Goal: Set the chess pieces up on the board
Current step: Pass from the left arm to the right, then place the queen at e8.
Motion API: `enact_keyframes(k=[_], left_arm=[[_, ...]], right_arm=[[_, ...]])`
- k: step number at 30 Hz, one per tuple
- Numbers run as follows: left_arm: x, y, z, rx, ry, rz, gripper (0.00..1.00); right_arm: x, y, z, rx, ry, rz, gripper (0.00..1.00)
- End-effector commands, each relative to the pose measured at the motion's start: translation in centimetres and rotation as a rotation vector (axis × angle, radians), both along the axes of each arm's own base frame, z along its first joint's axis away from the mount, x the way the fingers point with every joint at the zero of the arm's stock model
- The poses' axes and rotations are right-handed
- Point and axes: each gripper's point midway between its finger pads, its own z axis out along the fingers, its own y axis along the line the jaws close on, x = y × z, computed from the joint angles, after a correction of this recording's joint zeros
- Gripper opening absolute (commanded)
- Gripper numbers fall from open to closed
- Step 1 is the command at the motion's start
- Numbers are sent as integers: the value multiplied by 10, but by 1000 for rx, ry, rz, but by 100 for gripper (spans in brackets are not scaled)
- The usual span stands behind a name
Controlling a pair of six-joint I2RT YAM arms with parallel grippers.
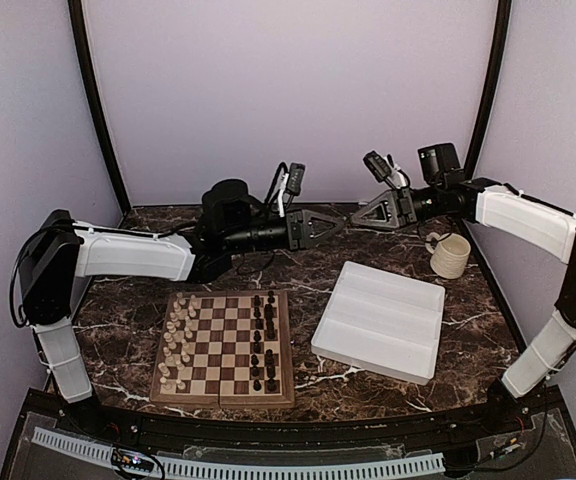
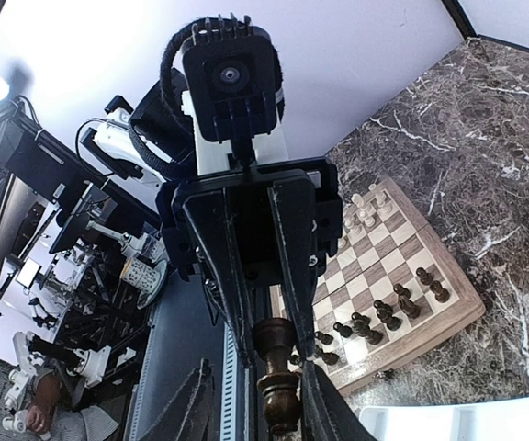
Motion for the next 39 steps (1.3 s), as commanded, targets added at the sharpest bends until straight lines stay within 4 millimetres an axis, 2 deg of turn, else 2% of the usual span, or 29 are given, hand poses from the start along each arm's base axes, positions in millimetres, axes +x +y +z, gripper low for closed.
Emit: enact_keyframes(k=[1,15,23,26,30,31,32,35,36,37,38,39], left_arm=[[-1,-1,20,-47,-35,-13,13],[3,5,24,-72,-42,29,13],[4,4,16,-63,-21,27,14],[5,3,12,-51,-11,28,18],[8,10,11,-21,-28,75,41],[8,17,16,-20,-60,110,48],[7,21,17,-15,-77,127,51],[8,52,31,21,-170,260,66],[8,59,18,71,-162,287,70],[9,75,34,70,-203,358,77],[8,86,19,121,-189,390,83],[9,104,32,117,-216,465,95]], right_arm=[[-2,5,5,22,-33,21,31],[4,4,-2,-22,-66,-23,33],[5,5,-2,-23,-77,-20,15],[8,5,-1,-45,-115,-32,11],[14,5,-5,-138,-199,-60,9],[16,6,-9,-184,-241,-68,9],[17,8,-14,-237,-283,-71,8],[17,17,-31,-413,-444,-52,7],[16,21,-36,-459,-483,-42,7],[15,24,-41,-496,-513,-31,7],[13,29,-45,-528,-545,-16,7],[10,34,-50,-558,-571,3,7]])
